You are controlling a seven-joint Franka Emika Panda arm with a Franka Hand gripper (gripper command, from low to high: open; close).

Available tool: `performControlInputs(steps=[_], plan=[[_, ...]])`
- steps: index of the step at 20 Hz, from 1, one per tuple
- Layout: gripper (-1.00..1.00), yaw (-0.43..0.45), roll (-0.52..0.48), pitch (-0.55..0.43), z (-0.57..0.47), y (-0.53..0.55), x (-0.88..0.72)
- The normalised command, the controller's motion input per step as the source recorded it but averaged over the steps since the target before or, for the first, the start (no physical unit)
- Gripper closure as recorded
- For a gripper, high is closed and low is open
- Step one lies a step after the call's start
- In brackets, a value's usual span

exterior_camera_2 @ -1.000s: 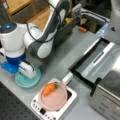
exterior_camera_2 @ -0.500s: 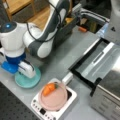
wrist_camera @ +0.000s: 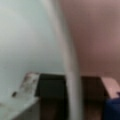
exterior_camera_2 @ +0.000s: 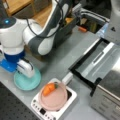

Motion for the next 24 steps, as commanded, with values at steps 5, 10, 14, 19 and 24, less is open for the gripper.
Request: performControlInputs(steps=[5,10,14,19,24], plan=[[1.0,-0.068,-0.072,0.187,0.32,0.18,0.19],[1.0,-0.095,-0.075,0.249,0.36,0.17,0.23],[1.0,-0.033,-0.017,0.244,0.32,0.1,0.24],[1.0,0.011,0.128,0.195,0.25,0.05,0.21],[1.0,-0.008,0.261,0.169,0.27,0.16,0.12]])
